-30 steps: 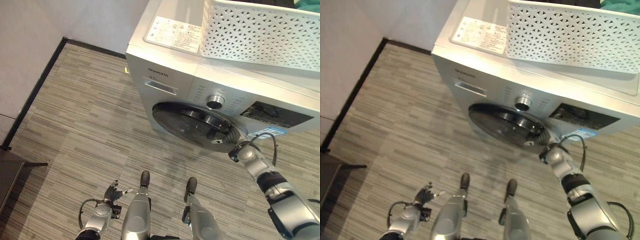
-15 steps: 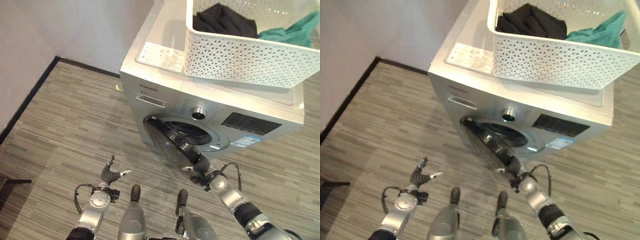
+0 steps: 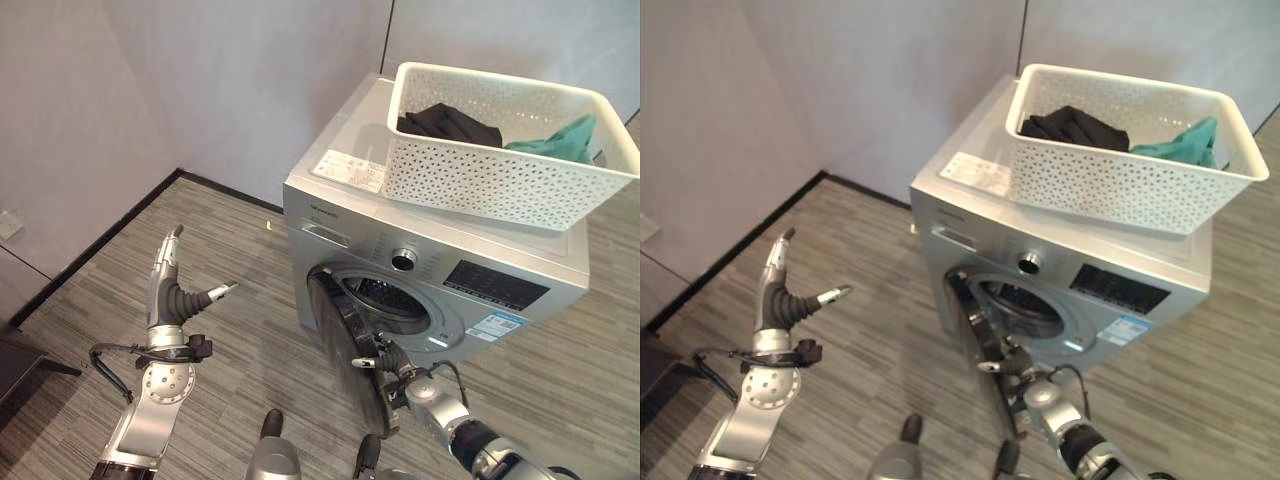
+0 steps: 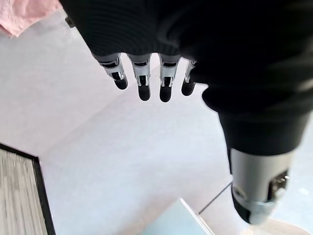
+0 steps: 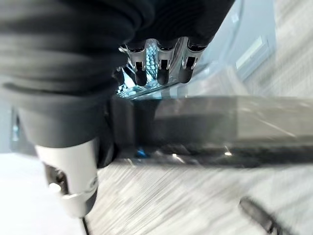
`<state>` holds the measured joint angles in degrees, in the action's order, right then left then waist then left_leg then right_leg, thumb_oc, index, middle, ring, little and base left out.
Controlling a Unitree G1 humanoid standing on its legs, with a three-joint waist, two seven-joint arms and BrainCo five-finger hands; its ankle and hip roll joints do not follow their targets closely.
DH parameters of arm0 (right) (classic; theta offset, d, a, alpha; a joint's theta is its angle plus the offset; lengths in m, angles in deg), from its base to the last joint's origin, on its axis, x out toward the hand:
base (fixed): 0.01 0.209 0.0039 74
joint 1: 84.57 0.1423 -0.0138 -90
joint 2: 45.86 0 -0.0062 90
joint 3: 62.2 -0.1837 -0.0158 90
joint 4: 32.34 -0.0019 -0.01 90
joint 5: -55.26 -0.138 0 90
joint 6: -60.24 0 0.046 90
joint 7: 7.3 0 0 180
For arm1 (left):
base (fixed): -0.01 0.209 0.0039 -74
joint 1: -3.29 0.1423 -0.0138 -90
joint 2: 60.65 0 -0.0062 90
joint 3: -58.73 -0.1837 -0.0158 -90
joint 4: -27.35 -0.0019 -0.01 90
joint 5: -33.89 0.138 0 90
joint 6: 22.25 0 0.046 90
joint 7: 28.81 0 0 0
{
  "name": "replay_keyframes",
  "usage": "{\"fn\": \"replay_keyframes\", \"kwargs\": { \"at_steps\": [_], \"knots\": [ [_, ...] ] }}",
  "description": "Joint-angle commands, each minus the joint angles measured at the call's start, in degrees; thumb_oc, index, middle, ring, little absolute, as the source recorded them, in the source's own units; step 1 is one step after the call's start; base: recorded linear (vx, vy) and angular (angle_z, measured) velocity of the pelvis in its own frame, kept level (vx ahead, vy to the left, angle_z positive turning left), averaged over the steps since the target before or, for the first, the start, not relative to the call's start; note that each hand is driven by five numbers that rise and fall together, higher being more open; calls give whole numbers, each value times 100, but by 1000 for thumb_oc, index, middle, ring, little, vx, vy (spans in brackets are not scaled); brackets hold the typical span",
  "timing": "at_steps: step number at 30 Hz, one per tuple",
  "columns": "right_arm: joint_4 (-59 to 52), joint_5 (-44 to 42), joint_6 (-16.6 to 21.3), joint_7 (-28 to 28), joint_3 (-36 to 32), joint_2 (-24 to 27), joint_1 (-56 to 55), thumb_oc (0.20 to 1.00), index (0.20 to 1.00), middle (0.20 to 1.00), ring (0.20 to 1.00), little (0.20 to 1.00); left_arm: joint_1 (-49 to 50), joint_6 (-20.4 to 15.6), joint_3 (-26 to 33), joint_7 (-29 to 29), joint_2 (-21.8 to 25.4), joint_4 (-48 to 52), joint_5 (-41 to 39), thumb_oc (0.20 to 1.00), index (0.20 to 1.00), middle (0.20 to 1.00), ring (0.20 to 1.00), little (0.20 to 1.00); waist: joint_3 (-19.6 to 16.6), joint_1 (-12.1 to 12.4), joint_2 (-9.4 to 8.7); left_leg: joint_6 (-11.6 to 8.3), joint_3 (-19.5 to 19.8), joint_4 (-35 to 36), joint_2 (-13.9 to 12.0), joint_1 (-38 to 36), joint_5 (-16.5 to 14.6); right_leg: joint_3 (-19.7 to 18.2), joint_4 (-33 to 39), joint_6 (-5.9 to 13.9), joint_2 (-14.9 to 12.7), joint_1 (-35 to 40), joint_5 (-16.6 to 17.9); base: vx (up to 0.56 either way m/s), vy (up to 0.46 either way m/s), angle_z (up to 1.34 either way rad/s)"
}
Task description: Grab the laundry basket,head to the washer,open it,put in the laundry and shut it.
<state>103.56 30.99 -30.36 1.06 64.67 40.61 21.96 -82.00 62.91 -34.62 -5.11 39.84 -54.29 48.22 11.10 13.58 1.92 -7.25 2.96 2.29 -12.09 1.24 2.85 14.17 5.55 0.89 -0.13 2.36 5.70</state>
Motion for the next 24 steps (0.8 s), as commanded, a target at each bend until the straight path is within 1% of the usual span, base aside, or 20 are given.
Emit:
{"fn": "replay_keyframes", "kwargs": {
  "at_steps": [1,3,4,5,6,7,8,10,12,13,14,15,17,19,21,23,24],
  "knots": [
    [103,-857,692,-738,372,-1624,1142,1000,1000,1000,1000,1000,-587,-230,-619,-150,178,-15,-243,1000,1000,1000,1000,1000,178,526,165,-271,376,-135,-88,367,329,310,-55,318,-370,163,-1096,-169,-78,20],
    [106,-859,693,-739,358,-1615,1159,1000,1000,1000,1000,1000,-613,-231,-629,-146,175,-25,-244,1000,1000,1000,1000,1000,169,503,164,-266,417,-124,-73,422,384,346,-55,319,-379,126,-1064,-137,-39,45],
    [171,-972,711,-655,318,-1649,1203,1000,1000,1000,1000,1000,-865,-227,-830,-213,47,-74,-371,1000,1000,1000,1000,1000,266,559,233,-380,576,16,10,689,593,551,-55,304,-413,37,-1156,-178,-42,89],
    [217,-1008,738,-616,251,-1637,1247,1000,1000,1000,1000,1000,-1035,-238,-960,-266,-30,-99,-428,1000,1000,1000,1000,1000,311,536,255,-396,663,-8,91,854,630,706,-55,295,-471,-25,-1144,-201,-47,101],
    [285,-984,745,-599,275,-1644,1228,1000,1000,1000,1000,1000,-1137,-257,-1045,-355,-89,-102,-509,1000,1000,1000,1000,1000,280,493,259,-342,607,44,110,833,522,815,-55,302,-508,-63,-1122,-67,-22,112],
    [394,-918,720,-578,322,-1646,1181,1000,1000,1000,1000,1000,-1170,-270,-1139,-457,-117,-70,-571,1000,1000,1000,1000,1000,220,458,275,-293,580,110,86,766,447,835,-55,306,-503,-65,-1138,10,9,102],
    [453,-830,697,-569,302,-1604,1111,1000,1000,1000,1000,1000,-1204,-310,-1240,-588,-116,-38,-728,1000,1000,1000,1000,1000,191,433,314,-288,658,96,98,752,479,840,-55,281,-488,-42,-1142,33,29,110],
    [547,-709,663,-567,213,-1462,966,1000,1000,1000,1000,1000,-1302,-401,-1406,-906,34,31,-907,1000,1000,1000,1000,1000,133,359,342,-316,711,117,143,760,490,915,-55,263,-490,14,-1142,50,43,83],
    [591,-615,628,-602,37,-1305,746,1000,1000,1000,1000,1000,-1381,-477,-1533,-1341,337,286,-988,1000,1000,1000,1000,1000,75,246,349,-301,706,133,182,725,451,927,-55,275,-485,116,-1169,76,49,43],
    [588,-612,628,-604,31,-1308,740,1000,1000,1000,1000,1000,-1373,-471,-1532,-1351,345,298,-996,1000,1000,1000,1000,1000,76,252,346,-300,703,133,183,717,448,925,-55,276,-487,122,-1170,80,75,40],
    [534,-688,628,-747,-284,-1143,314,1000,1000,1000,1000,1000,-1435,-492,-1557,-1819,646,668,-1322,1000,1000,1000,1000,1000,55,127,338,-270,637,96,184,667,394,885,-55,282,-493,210,-1175,74,72,40],
    [608,-672,636,-801,-462,-1081,88,1000,1000,1000,1000,1000,-1329,-532,-1503,-2079,774,1012,-1599,1000,1000,1000,1000,1000,18,82,319,-248,594,87,175,636,358,862,-55,290,-503,256,-1183,102,93,22],
    [801,-447,602,-894,-734,-869,-279,1000,1000,1000,1000,1000,-1229,-501,-1436,-2414,838,1280,-2448,1000,1000,1000,1000,1000,-33,-41,273,-214,535,86,170,563,307,863,-55,299,-521,309,-1171,76,57,-2],
    [1012,-56,523,-984,-898,-667,-541,1000,1000,1000,1000,1000,-1327,-446,-1537,-2814,882,1494,-3204,1000,1000,1000,1000,1000,-86,-207,204,-157,488,125,177,483,268,809,-55,339,-543,314,-1116,63,51,-12],
    [1247,322,446,-1059,-972,-482,-705,1000,1000,1000,1000,1000,-1651,-338,-1765,-3150,942,1539,-3944,1000,1000,1000,1000,1000,-134,-371,126,-126,386,156,164,373,191,708,-55,365,-534,329,-1114,79,34,-19],
    [1478,718,367,-1079,-1019,-364,-839,1000,1000,1000,1000,1000,-2031,-89,-2248,-3551,912,1381,-4746,1000,1000,1000,1000,1000,-184,-551,63,-89,261,185,150,262,132,589,-55,402,-536,320,-1076,57,46,-35],
    [1478,720,367,-1080,-1032,-363,-834,1000,1000,1000,1000,1000,-2052,-96,-2262,-3554,908,1367,-4750,1000,1000,1000,1000,1000,-189,-542,62,-79,261,191,159,280,156,590,-55,408,-545,299,-1055,58,59,-40]
  ]
}}
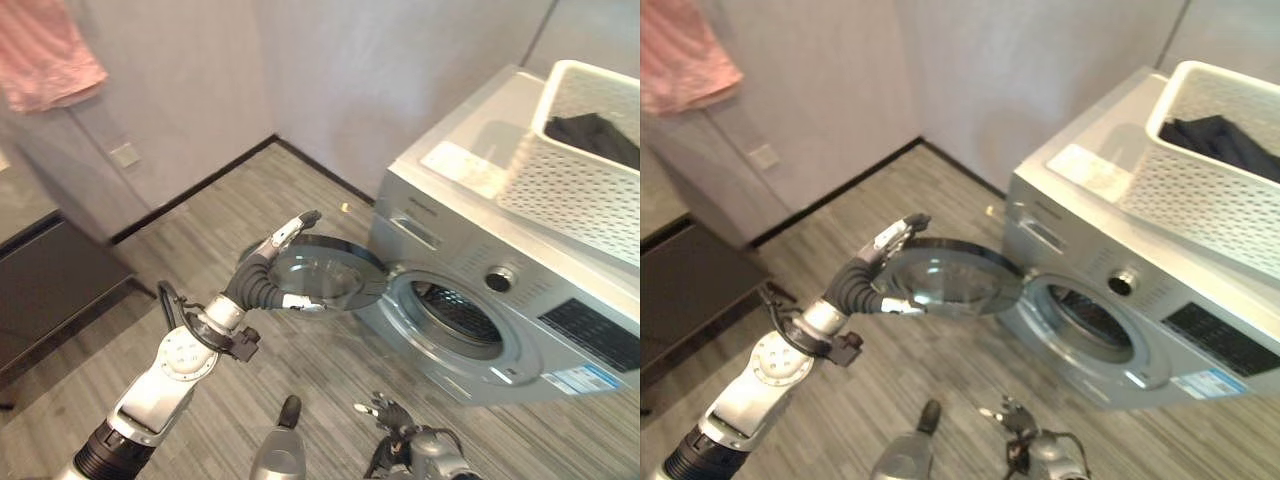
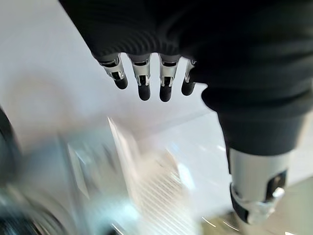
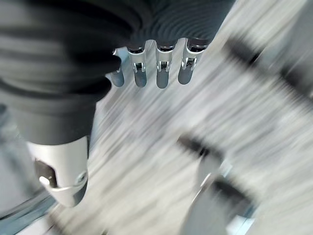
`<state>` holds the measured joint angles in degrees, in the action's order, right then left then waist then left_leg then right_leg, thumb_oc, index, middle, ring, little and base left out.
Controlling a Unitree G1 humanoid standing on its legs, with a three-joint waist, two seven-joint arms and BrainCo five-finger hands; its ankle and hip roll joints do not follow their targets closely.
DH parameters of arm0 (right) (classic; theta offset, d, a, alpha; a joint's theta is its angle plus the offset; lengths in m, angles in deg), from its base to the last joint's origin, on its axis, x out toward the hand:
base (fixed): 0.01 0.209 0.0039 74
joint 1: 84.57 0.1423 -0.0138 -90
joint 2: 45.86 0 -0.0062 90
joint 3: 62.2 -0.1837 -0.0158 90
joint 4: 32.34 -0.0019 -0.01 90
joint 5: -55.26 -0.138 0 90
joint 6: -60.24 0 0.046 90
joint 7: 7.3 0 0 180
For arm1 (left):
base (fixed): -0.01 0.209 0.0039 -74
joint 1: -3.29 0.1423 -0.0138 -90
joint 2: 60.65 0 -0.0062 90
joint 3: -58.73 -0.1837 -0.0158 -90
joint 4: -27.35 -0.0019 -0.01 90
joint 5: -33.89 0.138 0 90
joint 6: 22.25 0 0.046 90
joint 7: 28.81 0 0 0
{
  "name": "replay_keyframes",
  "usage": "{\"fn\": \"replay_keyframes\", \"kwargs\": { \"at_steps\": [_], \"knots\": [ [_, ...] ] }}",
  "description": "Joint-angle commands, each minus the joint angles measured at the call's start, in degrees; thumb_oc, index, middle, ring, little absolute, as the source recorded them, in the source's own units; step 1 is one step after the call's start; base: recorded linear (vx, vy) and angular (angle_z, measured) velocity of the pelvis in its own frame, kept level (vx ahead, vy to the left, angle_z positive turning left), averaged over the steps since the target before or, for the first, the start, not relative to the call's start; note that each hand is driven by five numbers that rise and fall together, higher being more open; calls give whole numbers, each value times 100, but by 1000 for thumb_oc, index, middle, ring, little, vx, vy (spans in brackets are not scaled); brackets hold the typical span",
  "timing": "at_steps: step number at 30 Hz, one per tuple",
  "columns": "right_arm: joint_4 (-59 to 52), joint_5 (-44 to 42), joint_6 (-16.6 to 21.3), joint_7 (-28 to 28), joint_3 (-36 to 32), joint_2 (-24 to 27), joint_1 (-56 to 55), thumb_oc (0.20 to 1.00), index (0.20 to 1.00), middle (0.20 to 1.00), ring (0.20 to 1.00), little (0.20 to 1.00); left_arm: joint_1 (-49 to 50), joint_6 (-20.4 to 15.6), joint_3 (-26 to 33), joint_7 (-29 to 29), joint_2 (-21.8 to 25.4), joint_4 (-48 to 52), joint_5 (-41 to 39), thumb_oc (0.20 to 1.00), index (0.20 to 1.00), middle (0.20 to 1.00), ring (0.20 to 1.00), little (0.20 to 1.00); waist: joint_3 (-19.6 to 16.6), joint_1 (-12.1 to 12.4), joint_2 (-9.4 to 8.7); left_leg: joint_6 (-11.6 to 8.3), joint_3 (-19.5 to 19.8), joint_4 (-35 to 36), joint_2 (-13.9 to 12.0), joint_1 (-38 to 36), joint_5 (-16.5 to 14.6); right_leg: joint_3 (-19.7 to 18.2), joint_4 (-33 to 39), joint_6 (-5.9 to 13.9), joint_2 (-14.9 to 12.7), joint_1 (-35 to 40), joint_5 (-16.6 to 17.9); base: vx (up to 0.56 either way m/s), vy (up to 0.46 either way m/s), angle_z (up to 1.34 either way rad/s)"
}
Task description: Grab the laundry basket,head to the washer,open it,put in the laundry and shut it.
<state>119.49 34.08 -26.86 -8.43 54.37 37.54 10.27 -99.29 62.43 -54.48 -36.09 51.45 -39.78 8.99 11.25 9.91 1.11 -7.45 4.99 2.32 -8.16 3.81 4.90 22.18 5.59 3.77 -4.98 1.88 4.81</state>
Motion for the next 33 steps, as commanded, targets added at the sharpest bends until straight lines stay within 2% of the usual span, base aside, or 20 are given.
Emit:
{"fn": "replay_keyframes", "kwargs": {
  "at_steps": [1,3,5,8,10,11,12,15,16,17,18,19,20,21,22,26,27,28,32,33],
  "knots": [
    [207,744,-67,-182,-49,17,263,1000,1000,1000,1000,1000,-783,343,-993,-887,-429,-596,-1706,1000,1000,1000,1000,1000,-224,-389,74,-13,-118,217,-260,-109,-128,-407,-59,162,-37,323,-942,45,55,-45],
    [321,817,-88,-160,-124,48,264,1000,1000,1000,1000,1000,-955,398,-1177,-881,-555,-865,-1930,1000,1000,1000,1000,1000,-244,-442,40,3,-178,234,-261,-126,-120,-466,-59,174,-40,287,-918,45,39,-46],
    [599,610,-113,121,-476,137,336,1000,1000,1000,1000,1000,-1055,490,-1658,-425,-1466,-1703,-2673,1000,1000,1000,1000,1000,-153,-640,-63,52,-320,246,-253,-204,-167,-661,-59,199,-32,245,-875,22,27,-60],
    [645,374,-142,289,-621,186,532,1000,1000,1000,1000,1000,-1342,626,-1995,-349,-2568,-2748,-3200,1000,1000,1000,1000,1000,-68,-957,-161,91,-482,268,-248,-199,-167,-862,-59,228,-34,96,-811,-11,52,-41],
    [648,372,-161,345,-611,202,616,1000,1000,1000,1000,1000,-1527,618,-2089,-298,-2827,-3161,-3252,1000,1000,1000,1000,1000,-38,-1039,-184,98,-536,268,-252,-201,-168,-929,-59,236,-34,49,-782,-27,46,-34],
    [665,432,-250,439,-566,273,857,1000,1000,1000,1000,1000,-1925,656,-2362,-194,-3245,-4214,-3061,1000,1000,1000,1000,1000,29,-1227,-235,119,-648,268,-244,-184,-185,-1099,-77,255,-17,-100,-724,-60,62,-39],
    [644,392,-298,457,-549,307,961,1000,1000,1000,1000,1000,-2067,723,-2552,-140,-3335,-4614,-2754,1000,1000,1000,1000,1000,78,-1294,-256,130,-687,268,-242,-151,-181,-1150,-95,265,-16,-193,-692,-92,84,-42],
    [410,191,-292,415,-547,350,1136,1000,1000,1000,1000,1000,-2757,993,-2930,-230,-3570,-6109,-561,1000,1000,1000,1000,1000,252,-1407,-341,143,-791,268,-261,-47,-179,-1317,-131,301,16,-465,-613,-77,33,-33],
    [409,191,-293,415,-549,352,1139,1000,1000,1000,1000,1000,-2763,988,-2929,-233,-3576,-6119,-558,1000,1000,1000,1000,1000,234,-1411,-341,145,-786,268,-256,-16,-162,-1314,-129,302,11,-493,-600,-55,-22,-27],
    [-7,51,-193,369,-504,416,964,1000,1000,1000,1000,1000,-2865,1008,-2897,-216,-3558,-7063,890,1000,1000,1000,1000,1000,316,-1471,-487,146,-859,268,-293,47,-151,-1370,-126,311,55,-621,-552,-35,-26,-25],
    [-21,51,-199,372,-501,425,950,1000,1000,1000,1000,1000,-2864,984,-2889,-219,-3585,-7099,910,1000,1000,1000,1000,1000,307,-1463,-481,146,-869,268,-294,46,-153,-1380,-128,311,55,-626,-553,-78,-66,-33],
    [-93,-94,-101,494,-494,468,997,1000,1000,1000,1000,1000,-2934,896,-2482,211,-3860,-8551,1676,1000,1000,1000,1000,1000,418,-1474,-611,132,-892,268,-316,140,-108,-1397,-127,308,78,-760,-497,-70,-55,-31],
    [-272,-216,-63,580,-490,449,989,1000,1000,1000,1000,1000,-2970,890,-2327,359,-3876,-9011,1934,1000,1000,1000,1000,1000,457,-1505,-678,127,-904,268,-336,194,-84,-1409,-127,307,91,-836,-466,-124,-93,-23],
    [-849,-402,10,676,-418,460,852,1000,1000,1000,1000,1000,-3166,882,-1801,668,-3738,-9529,1939,1000,1000,1000,1000,1000,559,-1566,-824,104,-918,268,-367,302,-18,-1455,-124,310,124,-984,-395,-76,-55,-5],
    [-855,-403,6,679,-414,462,851,1000,1000,1000,1000,1000,-3170,879,-1795,668,-3739,-9535,1940,1000,1000,1000,1000,1000,556,-1571,-822,104,-917,268,-366,307,-17,-1454,-125,310,123,-989,-395,-70,-60,-4],
    [-1252,-634,171,747,-422,527,676,1000,1000,1000,1000,1000,-3550,820,-1123,1087,-3019,-9968,2062,1000,1000,1000,1000,1000,654,-1601,-953,48,-883,268,-414,516,94,-1404,-109,303,148,-1143,-333,-47,-46,-3],
    [-1404,-744,313,780,-489,576,580,1000,1000,1000,1000,1000,-3759,777,-675,1277,-2418,-10190,2043,1000,1000,1000,1000,1000,708,-1633,-1023,7,-881,268,-455,644,136,-1387,-103,310,178,-1250,-286,-49,-51,1],
    [-1491,-788,378,804,-518,590,523,1000,1000,1000,1000,1000,-3829,761,-456,1346,-2146,-10252,1918,1000,1000,1000,1000,1000,717,-1648,-1049,-12,-868,268,-474,719,161,-1357,-98,309,186,-1294,-272,-73,-65,2],
    [-1604,-827,599,836,-591,640,332,1000,1000,1000,1000,1000,-3879,531,126,1676,-1272,-10102,1501,1000,1000,1000,1000,1000,766,-1637,-1105,-63,-812,268,-508,904,228,-1260,-71,330,201,-1402,-237,-34,-46,-2],
    [-1604,-827,599,836,-591,640,332,1000,1000,1000,1000,1000,-3879,531,126,1676,-1272,-10102,1501,1000,1000,1000,1000,1000,766,-1637,-1105,-63,-812,268,-508,904,228,-1260,-71,330,201,-1402,-237,-14,-34,-4]
  ]
}}
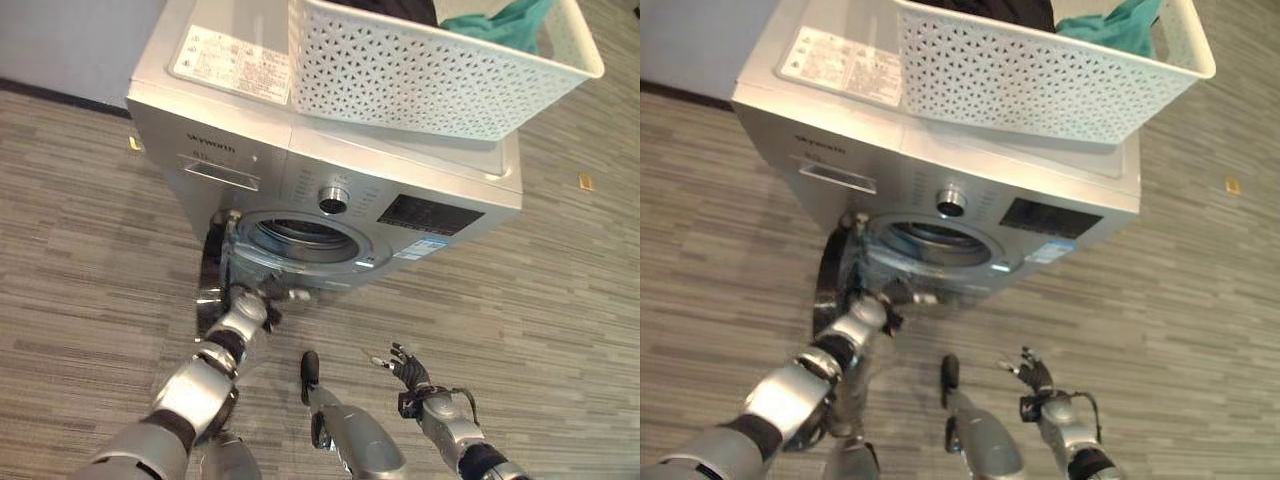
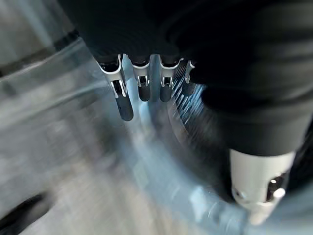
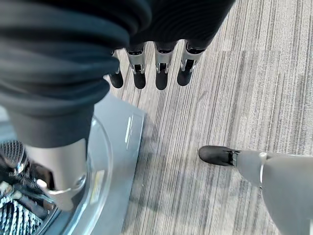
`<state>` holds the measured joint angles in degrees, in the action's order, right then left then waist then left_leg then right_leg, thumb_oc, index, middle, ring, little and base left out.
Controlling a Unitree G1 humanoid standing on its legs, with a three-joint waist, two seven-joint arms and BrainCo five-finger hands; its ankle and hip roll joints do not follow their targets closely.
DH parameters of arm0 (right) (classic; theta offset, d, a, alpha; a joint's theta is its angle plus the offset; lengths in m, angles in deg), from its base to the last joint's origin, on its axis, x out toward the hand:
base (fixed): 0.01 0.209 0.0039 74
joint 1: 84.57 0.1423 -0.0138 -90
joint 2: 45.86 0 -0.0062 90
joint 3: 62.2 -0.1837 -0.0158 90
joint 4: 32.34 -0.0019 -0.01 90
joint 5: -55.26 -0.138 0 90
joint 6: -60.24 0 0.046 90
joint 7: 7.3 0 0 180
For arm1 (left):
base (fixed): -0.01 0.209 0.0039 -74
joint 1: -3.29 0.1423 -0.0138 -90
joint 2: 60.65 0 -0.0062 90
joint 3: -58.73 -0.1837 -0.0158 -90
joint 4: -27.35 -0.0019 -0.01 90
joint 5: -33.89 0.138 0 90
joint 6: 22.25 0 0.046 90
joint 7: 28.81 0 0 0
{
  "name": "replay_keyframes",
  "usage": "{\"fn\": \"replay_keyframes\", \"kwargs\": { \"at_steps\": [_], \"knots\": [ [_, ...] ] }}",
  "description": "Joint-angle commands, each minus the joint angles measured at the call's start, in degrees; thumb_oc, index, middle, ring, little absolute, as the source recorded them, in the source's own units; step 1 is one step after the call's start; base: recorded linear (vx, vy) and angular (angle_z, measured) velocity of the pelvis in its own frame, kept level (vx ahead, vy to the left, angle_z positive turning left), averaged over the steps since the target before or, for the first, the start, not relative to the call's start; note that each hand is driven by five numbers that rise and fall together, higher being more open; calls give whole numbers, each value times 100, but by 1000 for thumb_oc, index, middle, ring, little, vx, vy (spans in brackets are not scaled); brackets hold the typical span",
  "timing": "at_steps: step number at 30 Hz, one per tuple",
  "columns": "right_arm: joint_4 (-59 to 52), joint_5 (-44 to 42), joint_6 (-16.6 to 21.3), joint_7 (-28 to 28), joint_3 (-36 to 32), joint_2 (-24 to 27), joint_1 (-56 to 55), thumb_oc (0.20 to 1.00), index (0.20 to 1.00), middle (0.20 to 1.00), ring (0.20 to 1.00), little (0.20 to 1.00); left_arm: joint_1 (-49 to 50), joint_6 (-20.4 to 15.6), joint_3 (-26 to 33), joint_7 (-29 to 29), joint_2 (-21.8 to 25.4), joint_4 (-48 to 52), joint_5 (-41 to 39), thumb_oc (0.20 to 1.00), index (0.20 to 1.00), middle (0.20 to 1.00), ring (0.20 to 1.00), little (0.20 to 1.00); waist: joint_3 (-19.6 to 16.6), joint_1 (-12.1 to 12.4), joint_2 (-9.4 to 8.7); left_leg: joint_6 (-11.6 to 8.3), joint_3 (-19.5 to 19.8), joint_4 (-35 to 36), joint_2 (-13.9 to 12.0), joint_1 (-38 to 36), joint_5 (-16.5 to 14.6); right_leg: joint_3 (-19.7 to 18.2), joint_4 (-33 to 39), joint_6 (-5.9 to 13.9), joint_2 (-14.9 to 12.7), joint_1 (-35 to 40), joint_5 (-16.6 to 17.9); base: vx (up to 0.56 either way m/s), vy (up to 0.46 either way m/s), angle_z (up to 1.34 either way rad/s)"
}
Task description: Grab the laundry basket,head to the washer,open it,put in the laundry and shut it.
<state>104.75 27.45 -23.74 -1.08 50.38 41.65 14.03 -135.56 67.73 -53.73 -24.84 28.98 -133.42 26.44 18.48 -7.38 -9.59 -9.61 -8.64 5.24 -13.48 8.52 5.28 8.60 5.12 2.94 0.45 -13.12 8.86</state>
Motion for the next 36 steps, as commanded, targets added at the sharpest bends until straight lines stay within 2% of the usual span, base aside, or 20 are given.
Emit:
{"fn": "replay_keyframes", "kwargs": {
  "at_steps": [1,5,6,9,19,26,30,32,33,35,36],
  "knots": [
    [-39,-139,322,102,-200,218,-92,1000,1000,1000,1000,1000,-129,-77,263,608,1152,-681,-479,1000,1000,1000,1000,1000,32,100,-36,146,579,-24,26,493,216,130,-17,417,-348,70,-633,-11,-14,-4],
    [140,-80,308,82,-264,192,-195,1000,1000,1000,1000,1000,159,-229,605,640,1313,-517,-903,1000,1000,1000,1000,1000,12,157,-31,136,576,-24,13,486,204,157,-14,415,-342,98,-654,1,-10,1],
    [312,-125,295,45,-413,163,-330,1000,1000,1000,1000,1000,522,-387,930,598,1237,-253,-1393,1000,1000,1000,1000,1000,-19,224,-8,138,540,-24,3,401,157,163,-12,408,-347,167,-692,0,0,0],
    [359,-200,292,19,-522,147,-402,1000,1000,1000,1000,1000,732,-480,1096,614,1131,-65,-1686,1000,1000,1000,1000,1000,-44,248,14,143,526,-24,17,360,135,161,-12,404,-354,208,-703,3,6,4],
    [297,-186,223,-125,-647,180,-492,1000,1000,1000,1000,1000,1067,-659,1113,552,981,261,-1814,1000,1000,1000,1000,1000,-195,317,156,219,451,-24,166,224,22,176,-14,433,-485,351,-687,11,35,7],
    [324,-245,206,-111,-714,242,-330,1000,1000,1000,1000,1000,884,-728,978,559,1113,381,-1808,1000,1000,1000,1000,1000,-58,345,184,261,471,-24,253,318,44,174,-33,466,-572,271,-618,-25,34,1],
    [143,-288,288,-84,-525,314,-212,1000,1000,1000,1000,1000,-176,-480,508,607,1758,-377,-986,1000,1000,1000,1000,1000,120,256,30,244,525,-24,225,473,114,184,-51,499,-547,146,-555,-37,-10,5],
    [76,-313,324,-85,-485,318,-204,1000,1000,1000,1000,1000,-380,-449,505,714,1934,-569,-875,1000,1000,1000,1000,1000,128,221,-31,240,541,-24,220,538,142,178,-44,513,-547,101,-536,-23,-30,6],
    [-75,-383,428,-51,-365,316,-207,1000,1000,1000,1000,1000,-685,-437,729,1015,2210,-693,-1052,1000,1000,1000,1000,1000,160,180,-152,222,558,-24,190,583,167,169,-43,530,-517,54,-515,-20,-46,5],
    [-174,-406,476,-21,-305,314,-214,1000,1000,1000,1000,1000,-768,-470,930,1101,2324,-690,-1300,1000,1000,1000,1000,1000,171,164,-202,214,556,-24,178,599,168,164,-35,538,-500,37,-510,-6,-23,1],
    [-237,-458,511,10,-264,307,-227,1000,1000,1000,1000,1000,-758,-528,1151,1100,2563,-721,-1602,1000,1000,1000,1000,1000,193,177,-254,193,546,-24,140,602,151,154,-35,545,-478,25,-525,0,0,0]
  ]
}}
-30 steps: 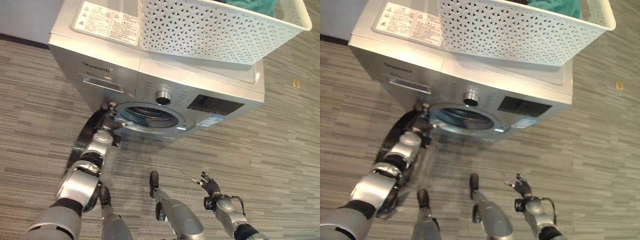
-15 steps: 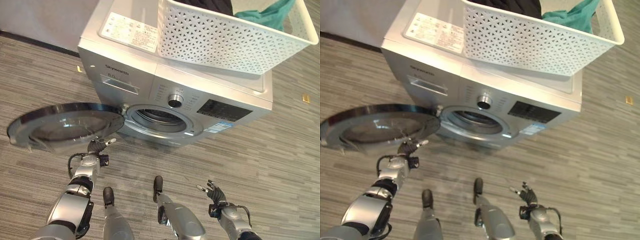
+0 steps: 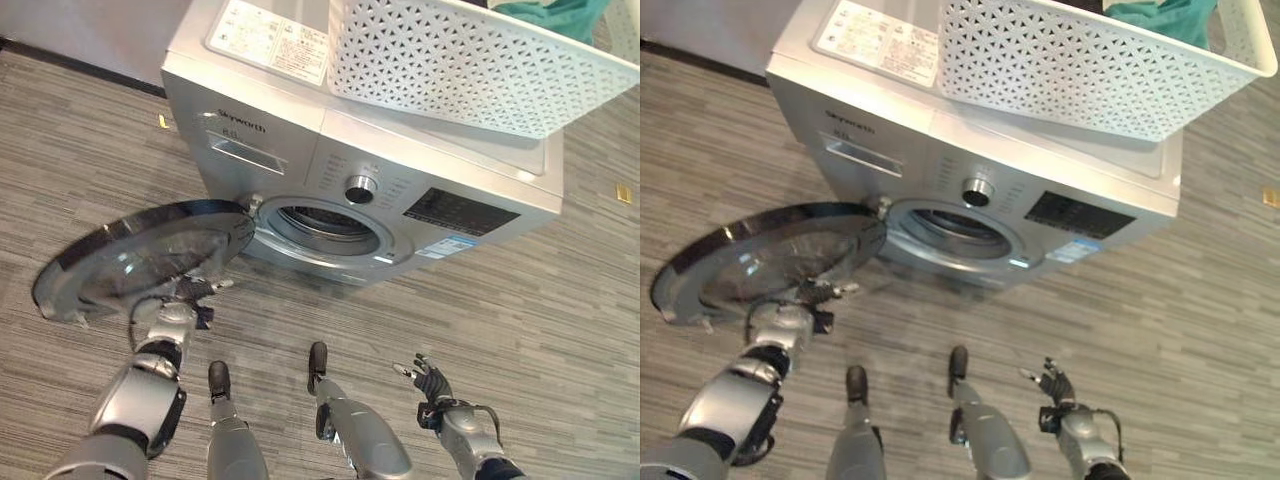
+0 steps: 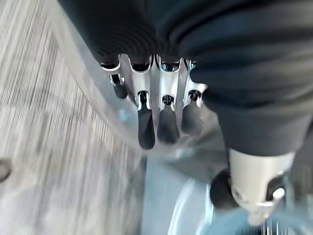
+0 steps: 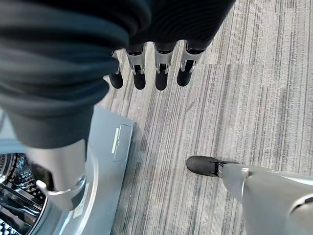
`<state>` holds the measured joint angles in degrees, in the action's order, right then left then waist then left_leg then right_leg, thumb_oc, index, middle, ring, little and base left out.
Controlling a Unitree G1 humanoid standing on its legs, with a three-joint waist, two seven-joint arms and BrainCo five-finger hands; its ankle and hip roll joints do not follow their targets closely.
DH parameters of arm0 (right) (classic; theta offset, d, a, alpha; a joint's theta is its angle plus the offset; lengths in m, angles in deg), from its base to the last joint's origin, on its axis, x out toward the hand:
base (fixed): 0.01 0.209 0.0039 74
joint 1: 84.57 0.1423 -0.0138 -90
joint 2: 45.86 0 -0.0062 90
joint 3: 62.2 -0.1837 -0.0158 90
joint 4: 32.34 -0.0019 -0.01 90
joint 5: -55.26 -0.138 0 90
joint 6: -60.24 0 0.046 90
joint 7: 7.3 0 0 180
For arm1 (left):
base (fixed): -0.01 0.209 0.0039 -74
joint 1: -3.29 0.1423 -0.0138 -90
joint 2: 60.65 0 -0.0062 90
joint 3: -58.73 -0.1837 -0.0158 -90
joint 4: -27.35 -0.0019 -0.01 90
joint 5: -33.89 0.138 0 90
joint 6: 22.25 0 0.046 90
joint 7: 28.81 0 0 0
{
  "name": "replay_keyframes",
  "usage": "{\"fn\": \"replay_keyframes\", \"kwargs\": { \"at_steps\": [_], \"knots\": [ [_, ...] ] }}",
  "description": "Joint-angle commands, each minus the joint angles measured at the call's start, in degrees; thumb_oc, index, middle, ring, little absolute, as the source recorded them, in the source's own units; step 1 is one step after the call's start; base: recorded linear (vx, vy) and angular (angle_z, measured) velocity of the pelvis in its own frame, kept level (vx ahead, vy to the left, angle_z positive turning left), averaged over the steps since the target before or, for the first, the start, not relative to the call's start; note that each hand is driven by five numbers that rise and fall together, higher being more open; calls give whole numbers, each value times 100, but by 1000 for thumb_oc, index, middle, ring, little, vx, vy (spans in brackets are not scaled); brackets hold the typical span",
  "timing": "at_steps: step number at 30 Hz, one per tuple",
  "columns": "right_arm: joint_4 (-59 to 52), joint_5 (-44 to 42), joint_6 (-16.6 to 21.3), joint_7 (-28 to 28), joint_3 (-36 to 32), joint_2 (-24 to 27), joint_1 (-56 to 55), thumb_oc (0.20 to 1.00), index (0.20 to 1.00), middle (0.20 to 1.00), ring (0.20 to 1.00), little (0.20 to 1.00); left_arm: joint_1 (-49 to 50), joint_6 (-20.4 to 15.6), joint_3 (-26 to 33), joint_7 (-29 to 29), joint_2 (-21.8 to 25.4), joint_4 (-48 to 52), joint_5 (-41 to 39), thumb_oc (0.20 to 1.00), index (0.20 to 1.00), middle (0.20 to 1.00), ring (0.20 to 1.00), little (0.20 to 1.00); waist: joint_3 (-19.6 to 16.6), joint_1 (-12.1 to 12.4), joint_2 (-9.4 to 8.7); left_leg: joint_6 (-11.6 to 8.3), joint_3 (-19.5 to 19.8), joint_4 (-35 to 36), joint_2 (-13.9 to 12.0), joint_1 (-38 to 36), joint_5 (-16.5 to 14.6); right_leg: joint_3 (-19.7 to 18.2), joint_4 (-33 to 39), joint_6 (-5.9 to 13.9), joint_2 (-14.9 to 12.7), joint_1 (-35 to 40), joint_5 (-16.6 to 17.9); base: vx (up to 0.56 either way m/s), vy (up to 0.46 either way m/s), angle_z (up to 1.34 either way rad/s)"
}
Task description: Grab the laundry basket,head to the washer,open it,put in the laundry and shut it.
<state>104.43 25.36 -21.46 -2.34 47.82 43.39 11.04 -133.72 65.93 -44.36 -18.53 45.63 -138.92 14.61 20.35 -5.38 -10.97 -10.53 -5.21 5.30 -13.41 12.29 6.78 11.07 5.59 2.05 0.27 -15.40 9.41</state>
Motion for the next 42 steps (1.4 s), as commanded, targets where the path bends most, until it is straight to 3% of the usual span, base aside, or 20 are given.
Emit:
{"fn": "replay_keyframes", "kwargs": {
  "at_steps": [1,4,8,16,18,21,22,24,25,27,30,31,32,36,37,38,40,42],
  "knots": [
    [-205,-250,283,137,-8,131,77,1000,1000,1000,1000,1000,-945,-348,214,468,903,-170,-421,1000,1000,1000,1000,1000,-4,-33,-120,291,209,-30,143,252,26,-89,-75,633,-469,234,-559,0,0,0],
    [-52,-229,248,116,17,82,11,1000,1000,1000,1000,1000,-842,-479,447,474,1079,-85,-763,1000,1000,1000,1000,1000,-18,0,-141,280,177,-30,122,247,16,-91,-69,638,-460,218,-565,3,-7,-4],
    [295,-271,201,150,-139,23,-37,1000,1000,1000,1000,1000,-467,-638,830,512,921,132,-1257,1000,1000,1000,1000,1000,-80,42,-129,296,146,-30,126,168,-45,-120,-70,631,-460,264,-588,27,15,3],
    [735,-555,39,116,-853,-57,-183,1000,1000,1000,1000,1000,1228,-760,1677,412,195,481,-1702,1000,1000,1000,1000,1000,-485,137,-40,433,-178,-30,222,-427,-387,-377,-76,659,-532,582,-661,90,95,-21],
    [823,-749,-39,121,-1263,-57,-221,1000,1000,1000,1000,1000,2005,-688,1696,362,-245,588,-1419,1000,1000,1000,1000,1000,-651,200,32,557,-374,-232,344,-758,-644,-590,-127,689,-635,806,-688,169,214,-36],
    [1090,-789,-249,113,-1574,-3,-17,1000,1000,1000,1000,1000,2629,-353,1576,16,-853,38,-1098,1000,1000,1000,1000,1000,-757,250,221,741,-488,-603,510,-1038,-1053,-839,-198,725,-778,1033,-716,114,213,-39],
    [1091,-789,-250,111,-1576,-1,-13,1000,1000,1000,1000,1000,2624,-355,1577,15,-854,36,-1098,1000,1000,1000,1000,1000,-763,255,216,742,-495,-601,516,-1023,-1034,-848,-197,724,-783,1014,-701,124,303,-53],
    [1182,-774,-367,147,-2003,50,161,1000,1000,1000,1000,1000,3584,-121,1173,-401,-1716,-471,-341,1000,1000,1000,1000,1000,-1030,266,503,988,-559,-757,805,-1292,-1348,-1013,-394,816,-1036,1146,-718,177,405,-39],
    [1220,-775,-346,165,-2023,31,201,1000,1000,1000,1000,1000,3726,-109,1008,-437,-1874,-499,-126,1000,1000,1000,1000,1000,-1096,276,543,1040,-531,-773,883,-1287,-1365,-1016,-505,846,-1104,1096,-705,115,316,-13],
    [1510,-738,-330,162,-2001,-65,198,1000,1000,1000,1000,1000,4006,-48,523,-553,-2146,-488,552,1000,1000,1000,1000,1000,-1140,312,700,1244,-281,-806,1110,-1346,-1459,-1145,-1308,851,-1138,960,-897,52,259,2],
    [1764,-787,-364,97,-1876,-218,148,1000,1000,1000,1000,1000,4188,15,263,-606,-2197,-402,918,1000,1000,1000,1000,1000,-1002,304,946,1449,3,-861,1195,-1472,-1492,-1133,-2849,770,-842,453,-828,38,180,26],
    [1763,-787,-364,97,-1874,-218,146,1000,1000,1000,1000,1000,4190,15,265,-606,-2197,-401,918,1000,1000,1000,1000,1000,-999,299,942,1449,6,-862,1198,-1476,-1494,-1132,-2869,770,-847,449,-841,149,117,45],
    [1907,-739,-379,53,-1811,-286,104,1000,1000,1000,1000,1000,4236,17,245,-624,-2201,-442,918,1000,1000,1000,1000,1000,-964,294,1030,1450,100,-805,1233,-1685,-1555,-884,-3022,722,-871,261,-738,195,39,39],
    [2040,-692,-435,60,-1815,-323,-1,1000,1000,1000,1000,1000,4232,27,302,-609,-2181,-486,949,1000,1000,1000,1000,1000,-958,184,1068,1380,343,-702,1286,-1943,-1639,-582,-2360,701,-977,65,-651,256,-45,39],
    [2190,-587,-469,70,-1807,-348,-42,1000,1000,1000,1000,1000,4239,12,348,-595,-2149,-486,975,1000,1000,1000,1000,1000,-964,154,1069,1275,442,-676,1266,-2096,-1751,-380,-1595,786,-1167,10,-488,298,-135,45],
    [2244,-514,-504,54,-1797,-374,-45,1000,1000,1000,1000,1000,4229,3,375,-591,-2137,-479,959,1000,1000,1000,1000,1000,-973,158,1048,1227,466,-675,1257,-2165,-1813,-310,-1332,836,-1277,-36,-397,369,-165,41],
    [2335,-387,-556,26,-1757,-379,-63,1000,1000,1000,1000,1000,4216,-2,430,-576,-2107,-482,925,1000,1000,1000,1000,1000,-960,159,1026,1173,483,-708,1228,-2307,-1921,-177,-1081,895,-1369,-17,-240,229,-109,30],
    [2371,-302,-577,-29,-1735,-371,-198,1000,1000,1000,1000,1000,4186,-9,477,-554,-2035,-490,970,1000,1000,1000,1000,1000,-1069,192,913,1122,517,-699,1243,-2393,-2005,-143,-927,870,-1354,180,-298,178,-112,12]
  ]
}}
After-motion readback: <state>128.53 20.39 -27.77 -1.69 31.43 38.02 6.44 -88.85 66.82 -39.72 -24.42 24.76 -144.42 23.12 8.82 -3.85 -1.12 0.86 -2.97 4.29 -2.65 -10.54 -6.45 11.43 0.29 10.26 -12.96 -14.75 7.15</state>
